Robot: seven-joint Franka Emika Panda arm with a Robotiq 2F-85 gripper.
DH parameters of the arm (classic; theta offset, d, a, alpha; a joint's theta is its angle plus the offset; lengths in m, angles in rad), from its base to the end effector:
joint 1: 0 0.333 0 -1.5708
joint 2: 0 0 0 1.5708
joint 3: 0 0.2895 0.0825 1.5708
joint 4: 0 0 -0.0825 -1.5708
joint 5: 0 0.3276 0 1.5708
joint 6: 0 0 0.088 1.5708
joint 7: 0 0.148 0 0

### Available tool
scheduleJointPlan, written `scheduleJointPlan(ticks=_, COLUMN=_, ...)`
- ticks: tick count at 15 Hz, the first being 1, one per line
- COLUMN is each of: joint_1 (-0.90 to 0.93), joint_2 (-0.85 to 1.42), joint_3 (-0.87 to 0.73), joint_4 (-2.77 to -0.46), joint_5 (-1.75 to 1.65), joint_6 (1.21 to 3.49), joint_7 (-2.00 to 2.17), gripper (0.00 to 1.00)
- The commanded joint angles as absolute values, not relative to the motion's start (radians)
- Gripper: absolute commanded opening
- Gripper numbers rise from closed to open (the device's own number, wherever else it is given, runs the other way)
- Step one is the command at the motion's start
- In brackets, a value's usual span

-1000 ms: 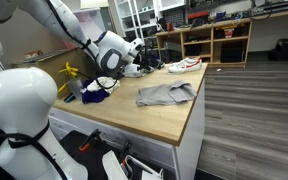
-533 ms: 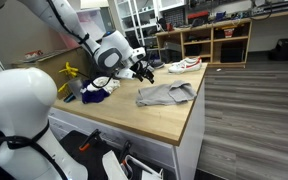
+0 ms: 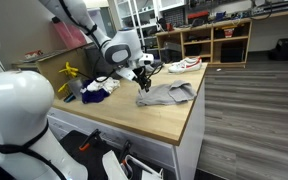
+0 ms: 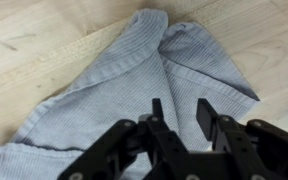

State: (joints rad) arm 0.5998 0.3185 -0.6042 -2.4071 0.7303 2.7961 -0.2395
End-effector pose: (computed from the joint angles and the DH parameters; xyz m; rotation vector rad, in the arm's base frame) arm 0.4762 -0.0365 0.2023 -2.9726 0.6012 -0.2828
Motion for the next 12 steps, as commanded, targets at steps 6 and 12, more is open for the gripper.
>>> scheduleJointPlan(ticks=6, joint_1=0.527, joint_2=0.345, joint_3=-0.482, joint_4=-2.395, joint_5=0.949, joint_6=2.801, joint_7=-0.351, gripper=0.00)
scheduleJointPlan(ticks=12, joint_1=0.501, joint_2=0.416, joint_3=-0.438, joint_4=-2.389, joint_5=1.029, joint_6=2.829, joint_7=-0.431, gripper=0.00)
